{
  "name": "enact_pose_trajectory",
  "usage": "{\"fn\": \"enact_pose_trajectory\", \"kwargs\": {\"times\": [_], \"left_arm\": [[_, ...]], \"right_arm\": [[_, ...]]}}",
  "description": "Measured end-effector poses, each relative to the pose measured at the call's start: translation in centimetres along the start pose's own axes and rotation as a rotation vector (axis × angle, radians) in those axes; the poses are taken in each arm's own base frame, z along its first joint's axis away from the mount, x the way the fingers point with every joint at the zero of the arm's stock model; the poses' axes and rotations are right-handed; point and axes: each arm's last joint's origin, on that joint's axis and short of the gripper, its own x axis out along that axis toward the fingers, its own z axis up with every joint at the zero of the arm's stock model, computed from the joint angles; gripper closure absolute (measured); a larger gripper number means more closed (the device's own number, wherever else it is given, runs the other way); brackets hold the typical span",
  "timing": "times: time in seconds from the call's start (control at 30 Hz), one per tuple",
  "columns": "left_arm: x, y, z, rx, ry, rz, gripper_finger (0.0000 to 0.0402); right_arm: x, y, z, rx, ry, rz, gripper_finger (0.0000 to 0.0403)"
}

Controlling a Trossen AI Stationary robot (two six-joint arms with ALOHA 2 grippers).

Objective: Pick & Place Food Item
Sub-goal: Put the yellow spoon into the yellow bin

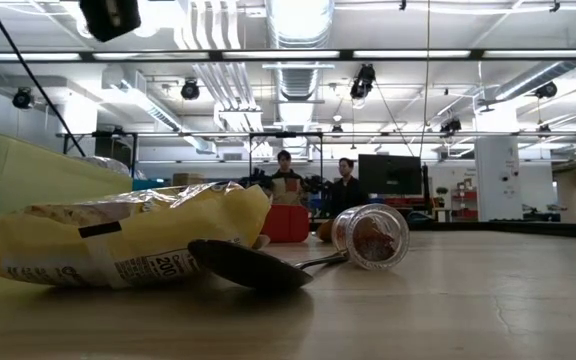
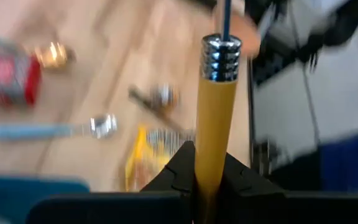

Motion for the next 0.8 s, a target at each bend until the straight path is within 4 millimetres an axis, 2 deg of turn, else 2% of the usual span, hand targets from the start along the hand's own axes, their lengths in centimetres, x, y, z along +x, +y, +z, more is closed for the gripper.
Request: {"fn": "enact_pose_trajectory", "kwargs": {"times": [0.33,0.5,0.8], "left_arm": [[2.9,-0.3,-4.5,0.096,0.466,-0.049,0.0379],[4.4,-0.3,-7.0,0.147,0.616,-0.087,0.0379],[6.7,-0.2,-10.6,0.130,0.829,-0.065,0.0379]], "right_arm": [[-0.3,-0.9,-2.8,-0.012,0.275,-0.066,0.0232],[-0.4,-1.0,-4.1,-0.015,0.381,-0.035,0.0232],[-0.1,-0.8,-6.0,-0.023,0.437,-0.014,0.0232]]}}
